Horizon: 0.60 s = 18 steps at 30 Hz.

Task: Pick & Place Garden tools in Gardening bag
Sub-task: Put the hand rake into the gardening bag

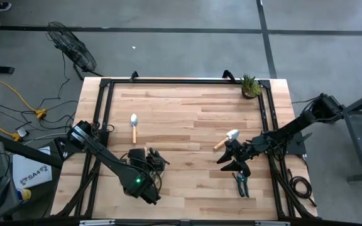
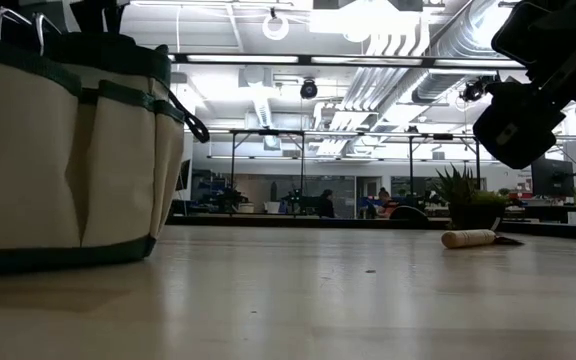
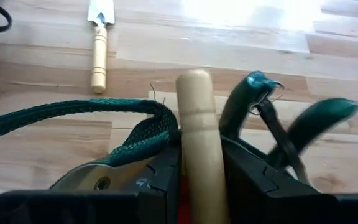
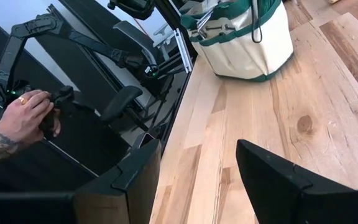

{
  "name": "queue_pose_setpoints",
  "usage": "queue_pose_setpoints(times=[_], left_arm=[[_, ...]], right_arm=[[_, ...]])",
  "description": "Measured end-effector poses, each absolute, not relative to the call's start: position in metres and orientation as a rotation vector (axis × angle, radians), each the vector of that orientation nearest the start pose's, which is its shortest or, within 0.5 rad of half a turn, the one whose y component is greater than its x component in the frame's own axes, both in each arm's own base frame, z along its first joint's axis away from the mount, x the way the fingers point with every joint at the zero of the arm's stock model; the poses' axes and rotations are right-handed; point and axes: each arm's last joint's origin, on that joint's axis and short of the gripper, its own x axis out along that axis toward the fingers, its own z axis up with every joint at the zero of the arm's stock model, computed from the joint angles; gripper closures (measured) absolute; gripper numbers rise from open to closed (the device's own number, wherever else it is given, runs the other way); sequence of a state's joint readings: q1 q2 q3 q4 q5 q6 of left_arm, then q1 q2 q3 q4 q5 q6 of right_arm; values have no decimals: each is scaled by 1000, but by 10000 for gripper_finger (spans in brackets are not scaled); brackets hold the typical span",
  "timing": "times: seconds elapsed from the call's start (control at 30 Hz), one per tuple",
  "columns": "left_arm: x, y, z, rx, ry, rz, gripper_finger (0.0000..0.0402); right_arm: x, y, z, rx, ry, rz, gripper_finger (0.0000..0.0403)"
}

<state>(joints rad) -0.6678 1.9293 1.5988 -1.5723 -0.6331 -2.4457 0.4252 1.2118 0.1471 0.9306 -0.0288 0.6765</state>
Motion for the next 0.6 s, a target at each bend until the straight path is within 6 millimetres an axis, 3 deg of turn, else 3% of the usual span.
queue_pose_setpoints(times=[0.6], left_arm=[[271, -195, 242, -857, 509, 1362, 302]], right_arm=[[177, 81, 153, 637, 280, 389, 199]])
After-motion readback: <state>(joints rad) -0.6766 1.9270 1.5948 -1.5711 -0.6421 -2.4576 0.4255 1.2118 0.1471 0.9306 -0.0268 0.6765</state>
